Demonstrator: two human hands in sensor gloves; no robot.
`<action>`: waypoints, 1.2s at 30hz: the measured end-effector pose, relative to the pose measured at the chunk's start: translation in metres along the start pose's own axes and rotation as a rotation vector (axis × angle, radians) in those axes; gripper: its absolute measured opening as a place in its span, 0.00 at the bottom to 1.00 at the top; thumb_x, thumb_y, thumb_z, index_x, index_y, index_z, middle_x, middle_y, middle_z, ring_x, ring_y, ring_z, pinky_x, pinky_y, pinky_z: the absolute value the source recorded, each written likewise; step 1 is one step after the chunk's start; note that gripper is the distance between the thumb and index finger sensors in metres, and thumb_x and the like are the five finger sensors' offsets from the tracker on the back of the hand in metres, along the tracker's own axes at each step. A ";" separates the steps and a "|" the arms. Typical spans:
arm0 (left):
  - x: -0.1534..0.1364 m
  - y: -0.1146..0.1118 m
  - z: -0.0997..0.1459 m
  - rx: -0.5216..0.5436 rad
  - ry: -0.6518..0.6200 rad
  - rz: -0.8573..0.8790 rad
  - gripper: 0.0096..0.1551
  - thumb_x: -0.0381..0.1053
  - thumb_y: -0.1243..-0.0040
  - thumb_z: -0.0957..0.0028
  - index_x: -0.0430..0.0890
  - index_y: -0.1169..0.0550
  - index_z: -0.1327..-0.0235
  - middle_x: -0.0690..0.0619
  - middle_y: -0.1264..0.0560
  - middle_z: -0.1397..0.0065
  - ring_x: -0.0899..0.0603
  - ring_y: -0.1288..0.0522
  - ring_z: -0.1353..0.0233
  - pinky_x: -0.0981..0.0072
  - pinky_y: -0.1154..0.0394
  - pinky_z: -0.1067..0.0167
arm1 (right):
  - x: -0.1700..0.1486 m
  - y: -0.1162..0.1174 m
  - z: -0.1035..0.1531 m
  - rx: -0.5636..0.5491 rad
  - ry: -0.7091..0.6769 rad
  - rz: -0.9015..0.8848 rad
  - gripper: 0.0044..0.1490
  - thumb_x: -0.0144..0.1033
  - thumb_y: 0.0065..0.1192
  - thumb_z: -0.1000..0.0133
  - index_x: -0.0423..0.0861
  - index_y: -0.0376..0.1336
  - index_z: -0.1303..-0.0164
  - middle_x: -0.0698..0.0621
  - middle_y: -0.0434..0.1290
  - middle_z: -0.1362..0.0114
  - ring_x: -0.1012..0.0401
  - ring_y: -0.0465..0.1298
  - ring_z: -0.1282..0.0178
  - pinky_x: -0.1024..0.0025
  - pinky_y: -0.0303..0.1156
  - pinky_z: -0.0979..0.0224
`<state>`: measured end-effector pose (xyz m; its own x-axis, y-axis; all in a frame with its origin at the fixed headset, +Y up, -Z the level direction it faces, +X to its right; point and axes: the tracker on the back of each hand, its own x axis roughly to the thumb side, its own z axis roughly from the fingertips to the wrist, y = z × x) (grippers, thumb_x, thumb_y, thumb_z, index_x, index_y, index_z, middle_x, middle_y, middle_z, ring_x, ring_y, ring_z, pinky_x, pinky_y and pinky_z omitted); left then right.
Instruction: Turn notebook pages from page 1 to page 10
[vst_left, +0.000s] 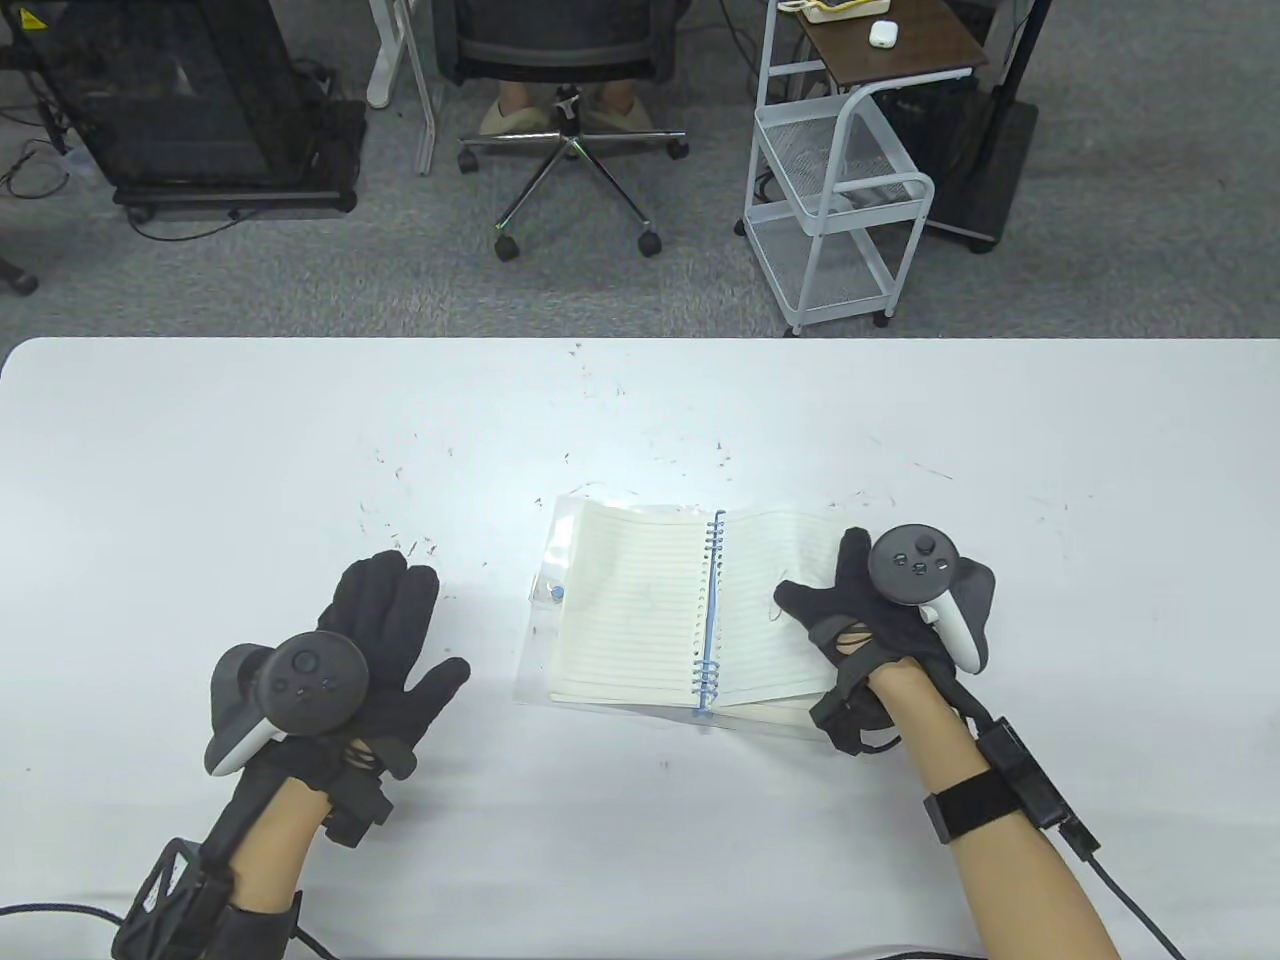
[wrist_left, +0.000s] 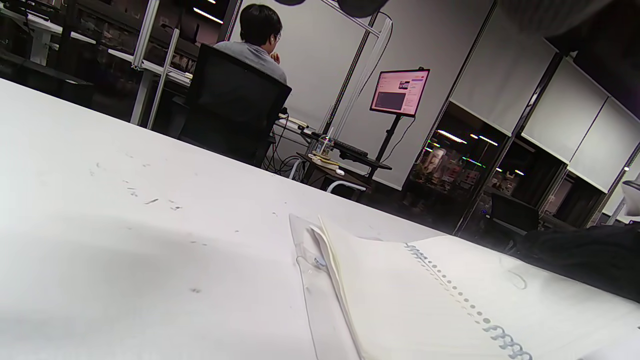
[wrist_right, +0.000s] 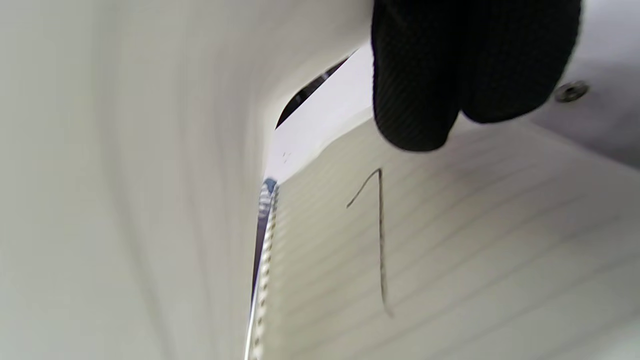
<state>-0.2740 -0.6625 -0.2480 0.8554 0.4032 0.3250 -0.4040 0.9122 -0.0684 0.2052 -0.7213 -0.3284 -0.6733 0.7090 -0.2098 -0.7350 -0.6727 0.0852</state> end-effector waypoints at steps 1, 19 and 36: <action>0.000 0.000 0.000 0.000 0.001 -0.003 0.53 0.74 0.49 0.52 0.49 0.46 0.18 0.43 0.55 0.14 0.27 0.57 0.14 0.26 0.49 0.26 | -0.003 -0.002 0.001 -0.006 0.026 -0.016 0.61 0.56 0.67 0.47 0.31 0.37 0.31 0.18 0.52 0.33 0.42 0.83 0.46 0.44 0.79 0.47; -0.001 0.002 0.001 0.009 -0.005 0.007 0.54 0.74 0.49 0.52 0.49 0.46 0.18 0.42 0.55 0.14 0.27 0.57 0.14 0.27 0.49 0.26 | -0.002 0.001 0.005 -0.045 0.038 -0.368 0.42 0.39 0.76 0.51 0.35 0.57 0.36 0.47 0.84 0.51 0.64 0.90 0.67 0.62 0.86 0.59; 0.001 0.003 0.002 0.014 -0.028 0.011 0.54 0.74 0.49 0.52 0.49 0.46 0.18 0.43 0.54 0.14 0.27 0.57 0.14 0.27 0.49 0.26 | 0.084 0.057 -0.021 0.042 -0.038 -0.223 0.38 0.39 0.77 0.51 0.35 0.60 0.39 0.46 0.85 0.53 0.65 0.91 0.69 0.64 0.87 0.61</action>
<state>-0.2748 -0.6598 -0.2456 0.8418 0.4107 0.3504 -0.4178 0.9066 -0.0590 0.1085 -0.7049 -0.3619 -0.4957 0.8473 -0.1908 -0.8681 -0.4896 0.0812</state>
